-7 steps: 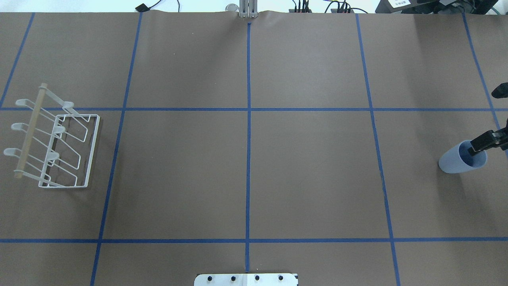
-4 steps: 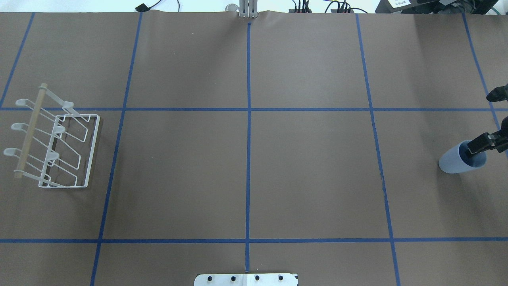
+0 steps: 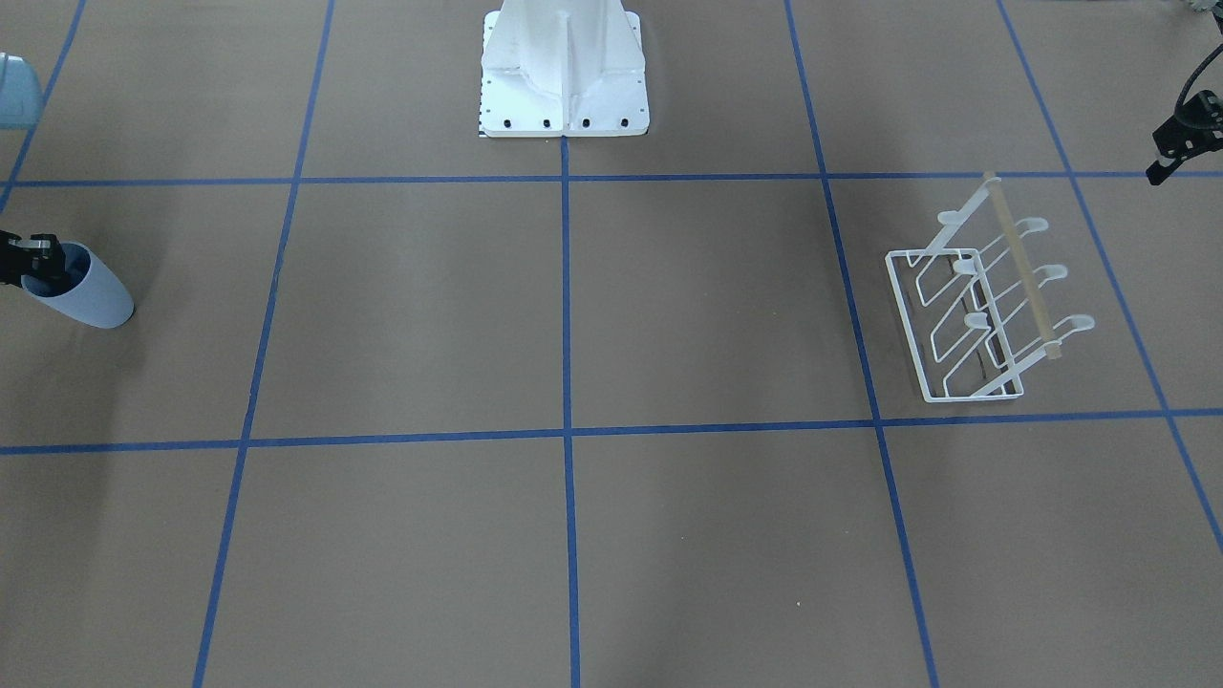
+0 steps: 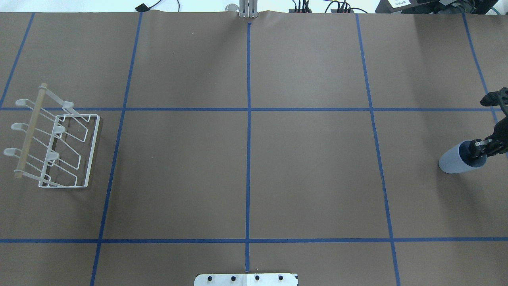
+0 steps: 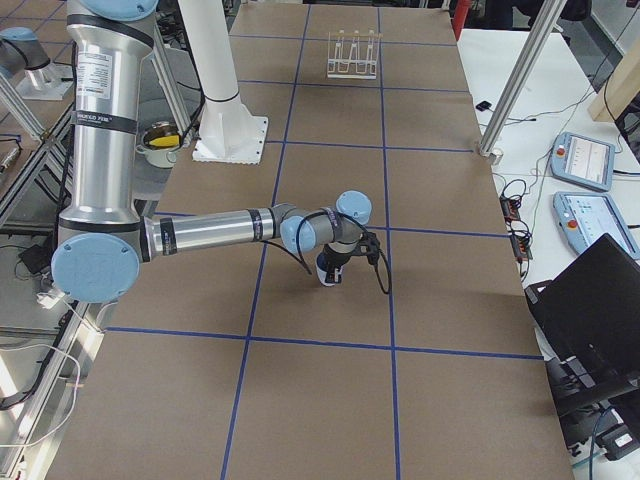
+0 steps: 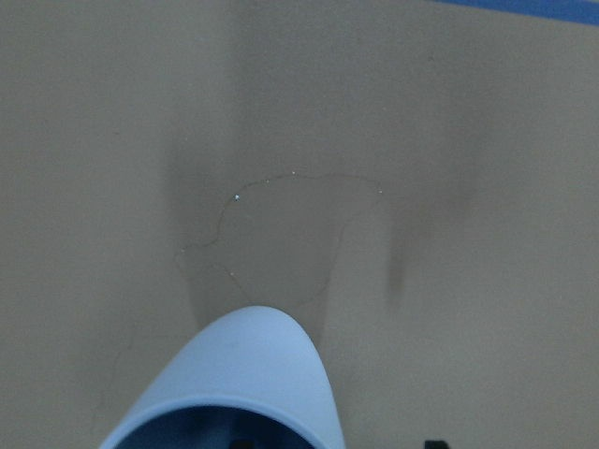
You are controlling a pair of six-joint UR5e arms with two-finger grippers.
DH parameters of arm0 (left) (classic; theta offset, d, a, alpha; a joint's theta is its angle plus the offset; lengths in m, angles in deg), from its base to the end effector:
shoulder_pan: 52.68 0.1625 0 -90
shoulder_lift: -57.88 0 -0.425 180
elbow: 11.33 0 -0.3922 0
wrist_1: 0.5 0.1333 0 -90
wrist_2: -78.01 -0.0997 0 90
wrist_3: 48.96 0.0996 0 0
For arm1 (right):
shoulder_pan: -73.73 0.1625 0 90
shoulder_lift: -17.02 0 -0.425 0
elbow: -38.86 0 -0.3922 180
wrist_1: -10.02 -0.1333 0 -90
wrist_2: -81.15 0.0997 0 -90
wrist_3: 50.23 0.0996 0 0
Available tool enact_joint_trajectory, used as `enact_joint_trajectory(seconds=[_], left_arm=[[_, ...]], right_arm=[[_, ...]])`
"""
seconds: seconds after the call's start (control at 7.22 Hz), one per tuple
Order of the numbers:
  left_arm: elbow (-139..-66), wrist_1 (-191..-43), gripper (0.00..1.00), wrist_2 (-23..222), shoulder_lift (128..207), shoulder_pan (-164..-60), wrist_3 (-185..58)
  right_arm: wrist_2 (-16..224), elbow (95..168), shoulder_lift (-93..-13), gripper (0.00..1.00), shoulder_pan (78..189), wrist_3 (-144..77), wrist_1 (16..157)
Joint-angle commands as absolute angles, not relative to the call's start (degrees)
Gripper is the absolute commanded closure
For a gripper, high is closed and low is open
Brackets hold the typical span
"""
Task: Hang cup on cup holder
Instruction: 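Lower the right gripper onto the light blue cup and close it, then lift the cup with the right gripper and carry it toward the table center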
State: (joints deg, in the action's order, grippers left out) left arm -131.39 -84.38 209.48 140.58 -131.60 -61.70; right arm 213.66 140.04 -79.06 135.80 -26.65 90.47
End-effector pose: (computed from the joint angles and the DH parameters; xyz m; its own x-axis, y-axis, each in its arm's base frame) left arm 0.0155 -0.4296 0.4753 0.7223 0.1146 -0.6820 -0.0255 0.9899 0.1394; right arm -0.1575 -0.4379 0.5961 0.7048 -0.1129 0.7003 0.1868 0.9819 -0.0297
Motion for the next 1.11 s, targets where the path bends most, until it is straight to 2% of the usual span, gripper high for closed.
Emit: enact_joint_trajectory(seconds=[0.0, 0.42, 0.97], left_arm=[[-131.4, -84.3, 0.02, 209.6, 140.6, -131.6, -61.7], [-131.5, -84.5, 0.02, 209.8, 141.0, -131.5, -63.4], [-131.7, -87.1, 0.02, 212.5, 146.9, -131.0, -73.1]], right_arm=[[213.9, 141.7, -79.1, 1.0, 136.0, -26.5, 90.4], [223.6, 147.1, -77.7, 1.0, 138.6, -22.4, 90.4], [234.4, 146.8, -67.0, 1.0, 138.4, 3.8, 78.8]])
